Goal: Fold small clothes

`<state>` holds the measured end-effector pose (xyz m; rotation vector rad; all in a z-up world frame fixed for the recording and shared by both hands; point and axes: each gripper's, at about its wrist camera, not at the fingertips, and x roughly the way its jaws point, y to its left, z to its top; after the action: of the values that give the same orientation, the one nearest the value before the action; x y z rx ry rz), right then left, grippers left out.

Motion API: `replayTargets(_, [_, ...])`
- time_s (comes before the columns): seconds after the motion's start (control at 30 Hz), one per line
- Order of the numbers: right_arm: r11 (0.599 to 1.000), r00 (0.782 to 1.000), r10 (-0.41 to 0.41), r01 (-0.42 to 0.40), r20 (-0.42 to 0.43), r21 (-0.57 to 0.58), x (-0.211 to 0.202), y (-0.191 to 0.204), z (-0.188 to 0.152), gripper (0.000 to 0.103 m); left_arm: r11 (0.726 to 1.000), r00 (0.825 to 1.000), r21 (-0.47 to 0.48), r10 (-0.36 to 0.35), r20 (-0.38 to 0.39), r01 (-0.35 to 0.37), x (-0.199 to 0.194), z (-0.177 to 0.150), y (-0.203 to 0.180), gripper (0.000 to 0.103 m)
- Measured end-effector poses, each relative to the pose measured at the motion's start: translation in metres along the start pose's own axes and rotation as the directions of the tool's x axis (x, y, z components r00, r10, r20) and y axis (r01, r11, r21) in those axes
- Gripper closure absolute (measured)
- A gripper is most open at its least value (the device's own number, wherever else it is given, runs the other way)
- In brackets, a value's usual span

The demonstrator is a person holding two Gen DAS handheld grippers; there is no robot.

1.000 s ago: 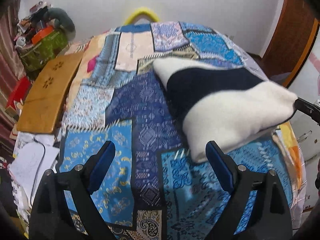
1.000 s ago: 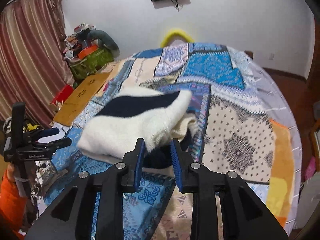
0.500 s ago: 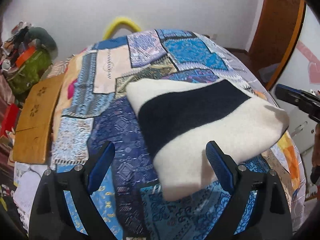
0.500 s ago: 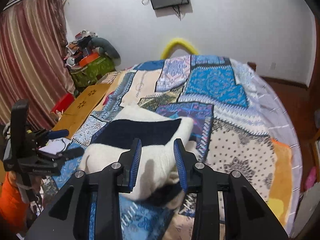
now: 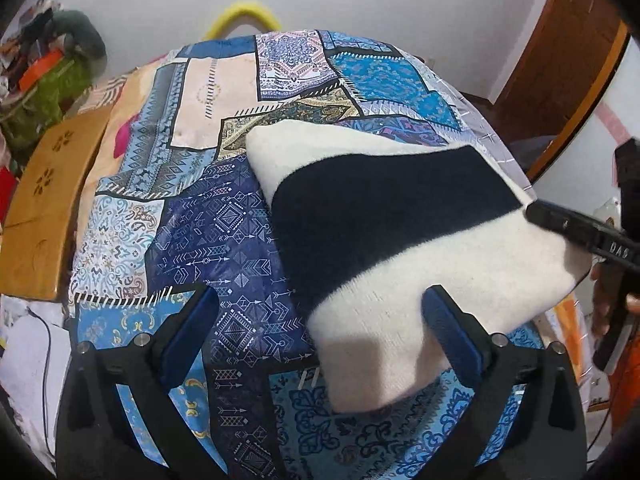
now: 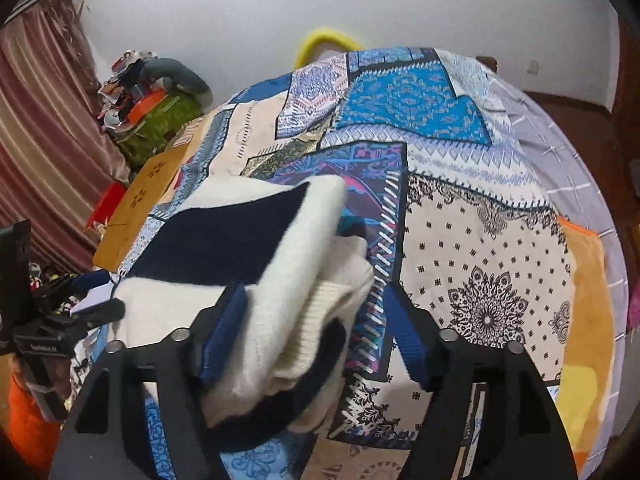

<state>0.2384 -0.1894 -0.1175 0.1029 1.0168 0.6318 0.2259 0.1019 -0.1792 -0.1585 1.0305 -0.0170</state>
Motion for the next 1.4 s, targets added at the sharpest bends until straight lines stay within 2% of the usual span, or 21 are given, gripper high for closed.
replayTargets(0.17, [0.994, 0.997, 0.070, -0.067, -0.041, 0.084, 0.010, -0.011, 0.001, 0.031, 0.999, 1.000, -0.035, -0.014, -0.009, 0.013, 0.006, 0.014, 0.003, 0.000])
replayTargets(0.33, [0.970, 0.982, 0.162, -0.141, -0.093, 0.198, 0.026, -0.021, 0.004, 0.031, 0.983, 0.990, -0.155, -0.116, -0.083, 0.103, 0.037, 0.025, 0.016, 0.000])
replayTargets(0.4, [0.963, 0.977, 0.182, -0.153, -0.115, 0.222, 0.033, -0.023, 0.003, 0.031, 0.965, 0.980, -0.220, -0.172, -0.104, 0.146, 0.048, 0.026, 0.023, 0.000])
replayTargets(0.47, [0.951, 0.967, 0.213, -0.174, -0.137, 0.256, 0.040, -0.026, 0.001, 0.030, 0.935, 0.961, -0.292, -0.247, -0.124, 0.203, 0.061, 0.026, 0.031, 0.000])
replayTargets(0.53, [0.943, 0.961, 0.230, -0.182, -0.150, 0.280, 0.045, -0.027, -0.001, 0.028, 0.913, 0.948, -0.337, -0.290, -0.133, 0.232, 0.070, 0.026, 0.036, 0.000])
replayTargets(0.7, [0.931, 0.950, 0.265, -0.208, -0.165, 0.299, 0.054, -0.030, -0.004, 0.023, 0.897, 0.933, -0.355, -0.330, -0.142, 0.263, 0.080, 0.028, 0.035, 0.000])
replayTargets(0.77, [0.918, 0.941, 0.292, -0.224, -0.174, 0.329, 0.059, -0.033, -0.005, 0.020, 0.874, 0.914, -0.387, -0.376, -0.152, 0.295, 0.088, 0.029, 0.036, 0.000])
replayTargets(0.87, [0.904, 0.932, 0.317, -0.241, -0.176, 0.353, 0.064, -0.035, -0.007, 0.019, 0.821, 0.875, -0.457, -0.455, -0.162, 0.343, 0.101, 0.028, 0.041, 0.000])
replayTargets(0.97, [0.901, 0.929, 0.328, -0.252, -0.175, 0.352, 0.063, -0.035, -0.008, 0.022, 0.803, 0.863, -0.470, -0.482, -0.153, 0.365, 0.102, 0.028, 0.042, 0.004])
replayTargets(1.03, [0.904, 0.927, 0.333, -0.260, -0.176, 0.341, 0.061, -0.033, -0.007, 0.028, 0.784, 0.843, -0.476, -0.517, -0.147, 0.397, 0.102, 0.028, 0.041, 0.011])
replayTargets(1.1, [0.905, 0.925, 0.339, -0.271, -0.170, 0.328, 0.058, -0.030, -0.005, 0.036, 0.783, 0.847, -0.480, -0.513, -0.140, 0.395, 0.099, 0.028, 0.042, 0.016])
replayTargets(1.17, [0.902, 0.924, 0.346, -0.280, -0.162, 0.328, 0.055, -0.028, -0.002, 0.047, 0.799, 0.857, -0.455, -0.497, -0.134, 0.392, 0.093, 0.030, 0.038, 0.020])
replayTargets(1.33, [0.918, 0.934, 0.324, -0.273, -0.148, 0.288, 0.046, -0.018, 0.004, 0.057, 0.844, 0.887, -0.382, -0.448, -0.116, 0.376, 0.072, 0.037, 0.029, 0.030])
replayTargets(1.4, [0.922, 0.938, 0.320, -0.275, -0.135, 0.271, 0.039, -0.012, 0.007, 0.059, 0.852, 0.892, -0.361, -0.441, -0.100, 0.380, 0.062, 0.040, 0.027, 0.032])
